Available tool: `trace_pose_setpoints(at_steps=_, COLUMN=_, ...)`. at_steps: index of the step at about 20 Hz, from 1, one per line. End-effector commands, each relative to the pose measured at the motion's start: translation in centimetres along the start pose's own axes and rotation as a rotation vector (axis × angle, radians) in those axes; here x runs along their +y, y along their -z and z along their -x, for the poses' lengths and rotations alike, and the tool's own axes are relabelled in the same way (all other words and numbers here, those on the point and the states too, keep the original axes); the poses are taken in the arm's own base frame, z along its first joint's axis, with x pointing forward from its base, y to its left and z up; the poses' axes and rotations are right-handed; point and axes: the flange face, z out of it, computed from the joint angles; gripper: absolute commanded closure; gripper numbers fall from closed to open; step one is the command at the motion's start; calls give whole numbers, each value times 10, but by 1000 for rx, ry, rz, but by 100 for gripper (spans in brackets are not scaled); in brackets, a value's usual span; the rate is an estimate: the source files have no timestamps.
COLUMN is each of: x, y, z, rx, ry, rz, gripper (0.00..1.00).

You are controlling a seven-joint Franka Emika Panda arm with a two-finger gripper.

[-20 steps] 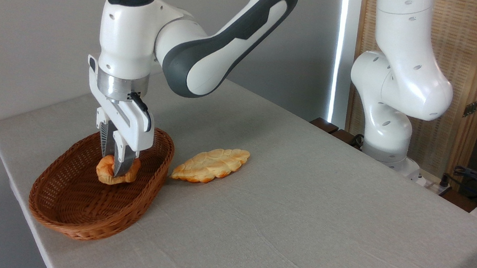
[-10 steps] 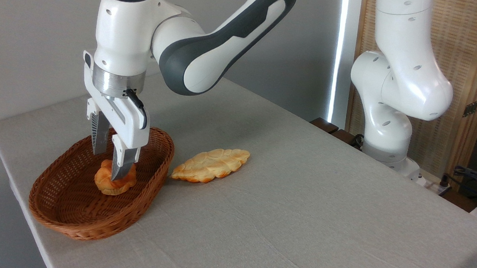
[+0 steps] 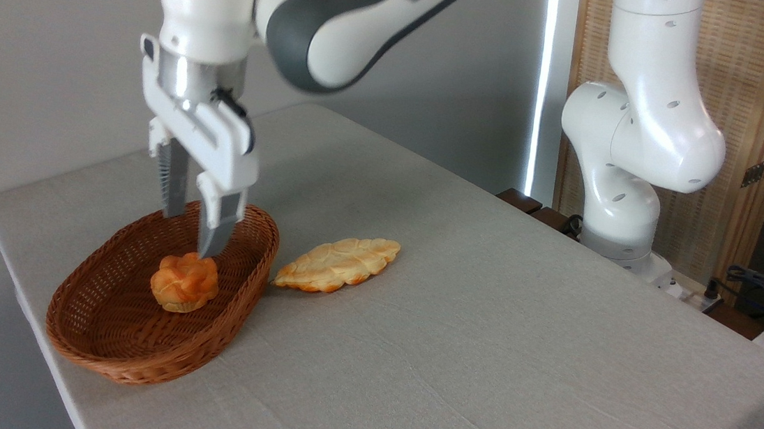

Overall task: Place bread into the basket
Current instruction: 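Open the gripper to release the roll and raise it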

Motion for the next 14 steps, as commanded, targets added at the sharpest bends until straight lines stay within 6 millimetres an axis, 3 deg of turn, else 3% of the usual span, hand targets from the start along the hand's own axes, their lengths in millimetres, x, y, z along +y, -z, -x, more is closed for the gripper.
trace_pose_setpoints(at_steps=1, x=-18, y=52, z=39, rx=-81, ry=37, rz=-31, gripper=0)
trace_pose_setpoints(at_steps=6, x=-37, y=77, z=77, rx=-193, ry=-40, rz=-13, gripper=0)
trace_pose_setpoints(at_steps=14, x=-45, y=79, z=90, rx=-246, ry=-37, rz=-21, gripper=0)
